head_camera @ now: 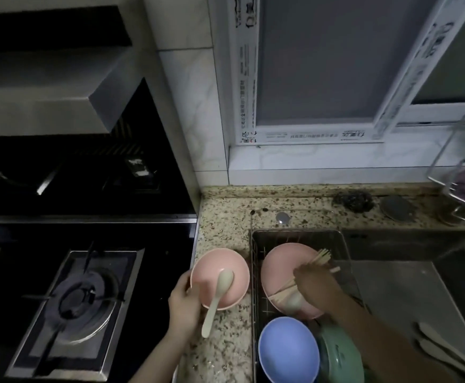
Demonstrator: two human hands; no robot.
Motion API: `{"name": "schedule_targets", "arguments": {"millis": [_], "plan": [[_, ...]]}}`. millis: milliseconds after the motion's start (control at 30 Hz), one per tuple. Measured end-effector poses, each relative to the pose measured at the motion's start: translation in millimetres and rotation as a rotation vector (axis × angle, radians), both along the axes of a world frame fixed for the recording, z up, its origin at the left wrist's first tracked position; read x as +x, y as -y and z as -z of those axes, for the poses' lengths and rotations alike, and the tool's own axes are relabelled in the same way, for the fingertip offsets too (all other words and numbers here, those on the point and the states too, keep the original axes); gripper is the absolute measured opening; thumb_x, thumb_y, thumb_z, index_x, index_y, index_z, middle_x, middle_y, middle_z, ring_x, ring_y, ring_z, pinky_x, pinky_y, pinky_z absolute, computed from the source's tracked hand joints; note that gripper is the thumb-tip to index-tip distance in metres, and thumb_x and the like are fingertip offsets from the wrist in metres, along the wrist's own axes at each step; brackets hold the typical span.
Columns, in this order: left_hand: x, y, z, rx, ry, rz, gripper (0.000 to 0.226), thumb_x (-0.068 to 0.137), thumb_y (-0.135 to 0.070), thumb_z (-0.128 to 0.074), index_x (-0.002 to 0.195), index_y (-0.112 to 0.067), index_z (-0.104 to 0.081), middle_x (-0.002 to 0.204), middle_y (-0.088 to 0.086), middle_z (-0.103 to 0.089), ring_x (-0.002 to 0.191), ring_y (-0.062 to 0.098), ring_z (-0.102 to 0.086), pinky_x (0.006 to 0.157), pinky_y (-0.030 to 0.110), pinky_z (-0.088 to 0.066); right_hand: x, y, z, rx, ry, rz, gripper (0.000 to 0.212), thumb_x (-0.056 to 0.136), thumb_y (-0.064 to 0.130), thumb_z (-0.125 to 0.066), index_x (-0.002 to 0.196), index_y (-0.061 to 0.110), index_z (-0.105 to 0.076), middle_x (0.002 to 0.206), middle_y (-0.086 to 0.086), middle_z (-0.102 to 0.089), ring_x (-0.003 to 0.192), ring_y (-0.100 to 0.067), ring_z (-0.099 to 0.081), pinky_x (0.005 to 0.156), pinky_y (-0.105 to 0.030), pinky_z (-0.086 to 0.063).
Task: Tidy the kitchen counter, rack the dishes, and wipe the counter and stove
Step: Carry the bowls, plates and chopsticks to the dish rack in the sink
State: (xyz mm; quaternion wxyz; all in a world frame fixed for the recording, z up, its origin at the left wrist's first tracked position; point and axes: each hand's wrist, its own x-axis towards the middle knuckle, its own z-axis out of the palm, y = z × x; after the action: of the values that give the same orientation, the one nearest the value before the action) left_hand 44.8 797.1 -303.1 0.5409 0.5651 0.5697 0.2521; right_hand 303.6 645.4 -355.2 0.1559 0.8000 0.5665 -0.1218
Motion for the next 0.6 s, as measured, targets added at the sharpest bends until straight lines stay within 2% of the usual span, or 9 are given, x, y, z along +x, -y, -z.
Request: {"name": "schedule_targets", "arguments": {"millis": [100,200,267,333,433,533,600], "plan": [[-3.6,4.2,-1.6,0.042,-0.032,-0.024,0.024,0.091,-0.001,-0.050,0.104,-0.017,-0.062,0.090,-0.001,-0.065,0.083,0.014,-0.059,0.071,0.030,-0.046,15.8,-7.5,8.7,-0.025,0.018,-0.133,0.033,0.089,0.012,-0.042,0.119,0.013,-0.052,0.115,-0.011,-0.060,0.103,-0.028,-0.057,0.089,-0.037,-0.043],[-2.3,5.9,-3.4,0.076,-0.055,-0.028,0.022,0.090,-0.002,-0.052,0.103,-0.017,-0.062,0.088,-0.006,-0.064,0.081,0.002,-0.058,0.063,0.018,-0.044,31.6,-12.0,15.9,-0.013,0.022,-0.197,0.030,0.094,0.021,-0.040,0.119,0.014,-0.054,0.118,-0.010,-0.059,0.108,-0.026,-0.055,0.097,-0.035,-0.039],[-0.1,8.4,-4.0,0.081,-0.052,-0.045,0.022,0.090,-0.002,-0.052,0.101,-0.019,-0.061,0.089,-0.007,-0.064,0.081,-0.001,-0.057,0.060,0.010,-0.043,34.1,-12.5,17.7,0.048,0.011,-0.203,0.035,0.098,0.031,-0.033,0.120,0.015,-0.055,0.121,-0.008,-0.057,0.112,-0.024,-0.052,0.100,-0.033,-0.035],[2.1,11.2,-3.0,0.077,-0.075,-0.050,0.022,0.090,-0.002,-0.052,0.101,-0.020,-0.060,0.089,-0.011,-0.062,0.081,-0.001,-0.056,0.057,0.006,-0.044,31.4,-13.0,16.8,0.101,-0.023,-0.191,0.036,0.098,0.033,-0.030,0.120,0.018,-0.054,0.122,-0.003,-0.054,0.113,-0.021,-0.049,0.098,-0.031,-0.034],[5.2,14.1,-0.6,0.065,-0.103,-0.031,0.020,0.090,-0.006,-0.054,0.102,-0.021,-0.059,0.089,-0.009,-0.063,0.081,-0.001,-0.056,0.057,0.009,-0.044,18.2,-19.0,13.4,0.224,-0.175,-0.132,0.032,0.097,0.029,-0.033,0.117,0.022,-0.056,0.121,0.003,-0.054,0.109,-0.015,-0.051,0.094,-0.028,-0.037],[12.7,14.4,-0.7,0.070,-0.116,-0.018,0.019,0.089,-0.007,-0.058,0.099,-0.024,-0.058,0.089,-0.003,-0.064,0.078,0.000,-0.057,0.055,0.009,-0.043,2.3,-29.0,2.6,0.456,-0.408,-0.015,0.025,0.096,0.020,-0.041,0.110,0.016,-0.061,0.112,-0.001,-0.060,0.099,-0.018,-0.056,0.087,-0.029,-0.042],[20.2,15.9,-4.7,0.044,-0.097,-0.027,0.020,0.089,-0.007,-0.057,0.104,-0.020,-0.056,0.090,-0.003,-0.061,0.079,0.005,-0.057,0.055,0.011,-0.044,-7.8,-32.4,-7.3,0.608,-0.587,0.144,0.020,0.095,0.013,-0.047,0.106,0.010,-0.064,0.105,-0.002,-0.064,0.095,-0.018,-0.059,0.084,-0.028,-0.044]]}}
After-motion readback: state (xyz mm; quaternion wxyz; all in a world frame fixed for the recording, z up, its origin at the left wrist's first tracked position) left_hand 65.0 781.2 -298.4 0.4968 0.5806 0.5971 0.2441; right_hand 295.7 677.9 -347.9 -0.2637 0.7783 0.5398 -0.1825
